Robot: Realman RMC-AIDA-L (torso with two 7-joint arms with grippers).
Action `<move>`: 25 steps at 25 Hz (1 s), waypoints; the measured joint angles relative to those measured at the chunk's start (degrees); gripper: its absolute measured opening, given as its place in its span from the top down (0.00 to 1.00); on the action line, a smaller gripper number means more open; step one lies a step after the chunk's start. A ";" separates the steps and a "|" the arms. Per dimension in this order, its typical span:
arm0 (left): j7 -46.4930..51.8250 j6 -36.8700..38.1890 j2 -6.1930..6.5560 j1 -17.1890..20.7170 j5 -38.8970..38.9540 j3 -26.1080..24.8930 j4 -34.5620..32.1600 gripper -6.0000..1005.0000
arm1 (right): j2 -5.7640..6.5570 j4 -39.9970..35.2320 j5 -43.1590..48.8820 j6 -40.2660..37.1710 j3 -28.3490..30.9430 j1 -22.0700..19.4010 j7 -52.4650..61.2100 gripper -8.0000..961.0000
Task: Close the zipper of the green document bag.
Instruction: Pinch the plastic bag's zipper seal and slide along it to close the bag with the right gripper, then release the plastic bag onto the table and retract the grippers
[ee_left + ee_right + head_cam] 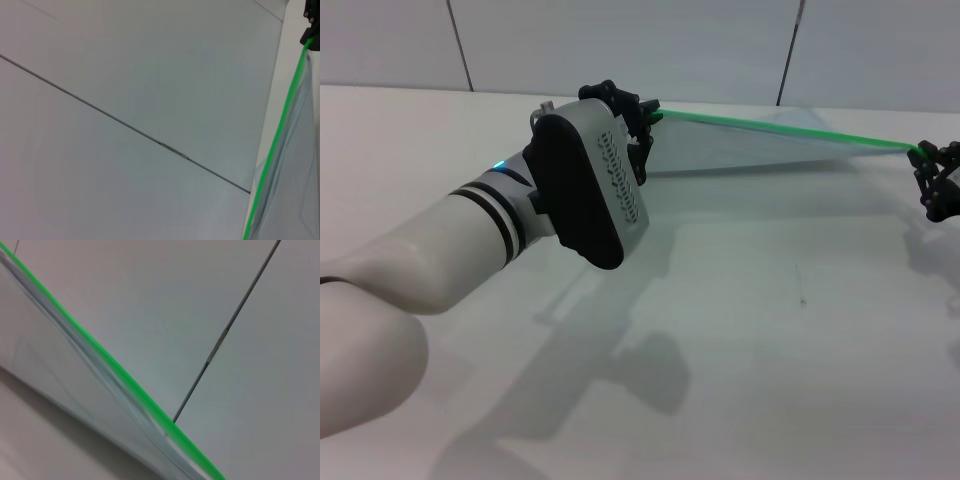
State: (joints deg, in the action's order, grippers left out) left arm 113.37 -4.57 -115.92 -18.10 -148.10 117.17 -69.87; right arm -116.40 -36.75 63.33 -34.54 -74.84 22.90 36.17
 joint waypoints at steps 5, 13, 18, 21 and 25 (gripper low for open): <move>0.01 0.00 -0.06 -0.13 0.34 -0.08 0.41 0.85 | -0.14 -0.07 -0.02 0.05 -0.17 0.04 -0.01 0.90; 0.70 -2.92 0.08 -0.62 0.54 -0.18 1.85 0.85 | -0.57 0.09 -2.73 -0.48 0.43 0.30 0.25 0.84; 2.28 -9.20 -0.17 -0.63 0.63 0.56 4.05 0.84 | -0.52 0.43 -5.66 -3.16 0.64 0.12 0.04 0.73; 3.57 -13.08 -0.17 -0.48 0.69 1.26 5.25 0.84 | -0.51 0.48 -7.30 -5.35 0.67 -0.26 0.06 0.64; 10.31 -21.26 -0.12 0.63 0.81 1.71 5.84 0.57 | -0.46 0.60 -14.62 -14.42 0.96 -1.92 -0.64 0.48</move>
State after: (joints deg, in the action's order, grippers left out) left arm 123.68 -25.83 -116.04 -17.47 -147.29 118.88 -64.02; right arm -116.86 -36.15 48.71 -48.96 -73.88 20.98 35.53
